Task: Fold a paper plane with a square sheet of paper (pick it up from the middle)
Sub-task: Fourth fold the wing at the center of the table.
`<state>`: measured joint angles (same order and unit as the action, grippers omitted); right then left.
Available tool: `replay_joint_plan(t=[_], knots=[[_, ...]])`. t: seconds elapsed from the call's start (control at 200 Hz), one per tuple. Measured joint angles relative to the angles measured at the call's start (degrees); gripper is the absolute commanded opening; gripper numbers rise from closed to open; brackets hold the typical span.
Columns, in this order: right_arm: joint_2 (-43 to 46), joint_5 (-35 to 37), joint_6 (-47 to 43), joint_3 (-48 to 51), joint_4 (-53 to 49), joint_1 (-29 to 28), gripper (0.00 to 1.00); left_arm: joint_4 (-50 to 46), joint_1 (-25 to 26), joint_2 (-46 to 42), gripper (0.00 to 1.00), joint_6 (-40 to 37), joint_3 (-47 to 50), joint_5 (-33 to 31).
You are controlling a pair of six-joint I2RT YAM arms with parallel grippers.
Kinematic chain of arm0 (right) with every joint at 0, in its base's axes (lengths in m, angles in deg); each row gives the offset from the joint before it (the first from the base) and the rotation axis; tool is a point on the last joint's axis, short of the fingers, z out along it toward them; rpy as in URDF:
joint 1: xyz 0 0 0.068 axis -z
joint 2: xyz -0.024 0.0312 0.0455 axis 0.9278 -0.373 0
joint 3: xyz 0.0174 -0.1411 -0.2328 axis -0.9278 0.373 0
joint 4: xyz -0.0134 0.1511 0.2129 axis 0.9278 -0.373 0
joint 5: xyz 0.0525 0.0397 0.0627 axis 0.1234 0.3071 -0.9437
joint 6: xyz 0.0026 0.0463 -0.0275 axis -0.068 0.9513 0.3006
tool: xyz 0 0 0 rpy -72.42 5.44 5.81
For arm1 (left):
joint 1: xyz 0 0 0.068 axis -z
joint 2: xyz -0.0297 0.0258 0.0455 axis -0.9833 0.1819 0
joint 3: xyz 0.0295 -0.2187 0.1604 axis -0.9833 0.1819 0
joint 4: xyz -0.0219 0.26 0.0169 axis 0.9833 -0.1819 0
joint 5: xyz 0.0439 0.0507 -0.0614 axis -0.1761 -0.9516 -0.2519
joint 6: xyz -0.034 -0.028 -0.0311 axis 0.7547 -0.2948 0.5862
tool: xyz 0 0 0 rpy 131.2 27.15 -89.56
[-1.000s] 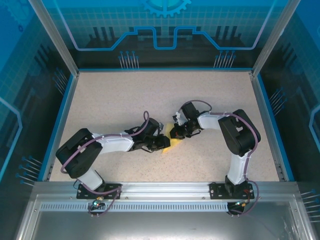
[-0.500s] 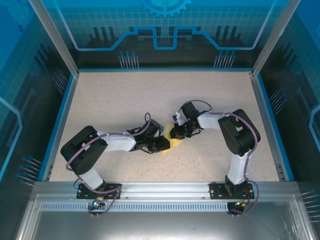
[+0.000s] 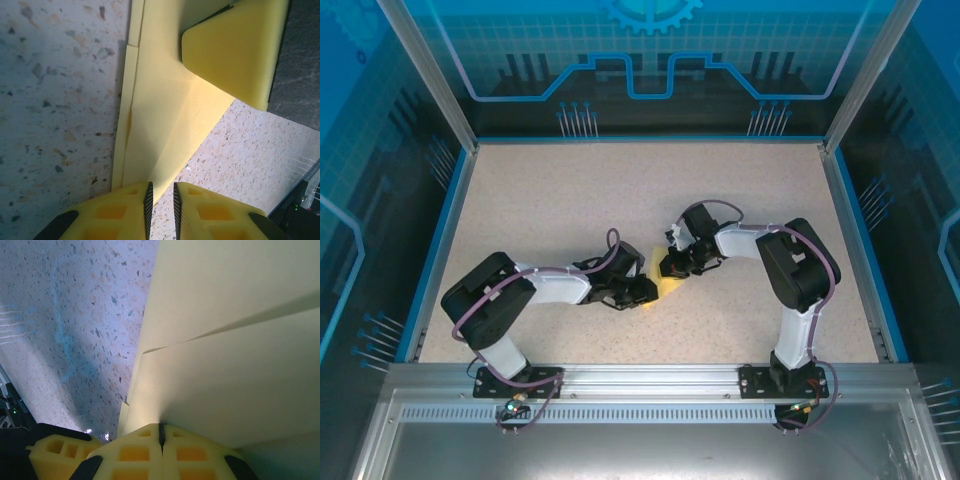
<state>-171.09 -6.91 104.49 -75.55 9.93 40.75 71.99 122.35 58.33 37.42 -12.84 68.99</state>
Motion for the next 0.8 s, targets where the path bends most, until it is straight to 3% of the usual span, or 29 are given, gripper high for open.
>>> replay_joint_plan(t=[0.385, 0.8], knots=[[-0.5, -0.1, 0.0, -0.7, -1.1, 0.0, 0.0, -0.7, 0.9, 0.0, 0.2, 0.5, 0.0, -1.9], [-0.8, -0.4, 0.0, -1.1, -1.6, 0.0, 0.0, -1.7, 1.5, -3.5, 0.04, 1.0, 3.7, -2.1]])
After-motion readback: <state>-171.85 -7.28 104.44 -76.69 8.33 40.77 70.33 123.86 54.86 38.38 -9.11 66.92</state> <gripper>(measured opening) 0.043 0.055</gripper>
